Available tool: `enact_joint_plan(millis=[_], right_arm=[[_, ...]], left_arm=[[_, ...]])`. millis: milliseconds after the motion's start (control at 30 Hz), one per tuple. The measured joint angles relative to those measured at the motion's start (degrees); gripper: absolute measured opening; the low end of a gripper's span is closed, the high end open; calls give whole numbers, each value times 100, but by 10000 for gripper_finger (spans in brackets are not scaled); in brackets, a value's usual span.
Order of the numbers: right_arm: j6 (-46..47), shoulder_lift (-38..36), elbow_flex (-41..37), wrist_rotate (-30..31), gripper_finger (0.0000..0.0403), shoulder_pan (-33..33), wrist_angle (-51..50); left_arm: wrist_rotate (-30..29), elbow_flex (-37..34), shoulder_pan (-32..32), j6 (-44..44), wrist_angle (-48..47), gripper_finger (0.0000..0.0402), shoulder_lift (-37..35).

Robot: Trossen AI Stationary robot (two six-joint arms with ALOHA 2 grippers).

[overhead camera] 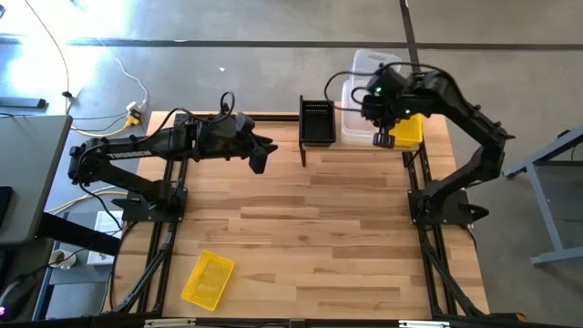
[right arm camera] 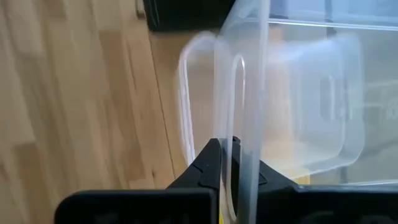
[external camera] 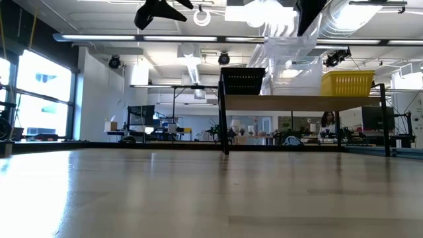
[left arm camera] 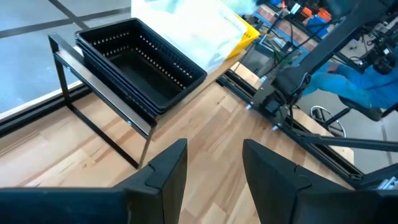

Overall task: Stack baskets on shelf by color
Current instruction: Stack the transparent bin on top of the stacked transparent bins on the shelf

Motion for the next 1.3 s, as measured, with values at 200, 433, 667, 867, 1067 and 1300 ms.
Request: enact_joint_plan(millis=[200, 433, 667, 867, 1067, 1300], right_arm=[[88, -33, -711, 192, 0, 146, 17], [-21, -26, -1043, 350, 0, 230, 255], [-145, -130, -1036, 363, 0, 210, 344], [-233, -226, -1033, 256, 0, 165, 361], [-230, -227, -1027, 55, 0, 138, 330], [-272, -227, -1025, -159, 0, 115, 332]], left_arm=[[2, 0, 177, 0, 0, 145, 2], [2, 0, 421, 0, 0, 145, 2], [3, 2, 623, 0, 0, 145, 4], [4, 2, 709, 0, 1, 145, 4], [2, 2, 739, 0, 2, 145, 4], [4, 2, 739, 101, 4, 145, 4]])
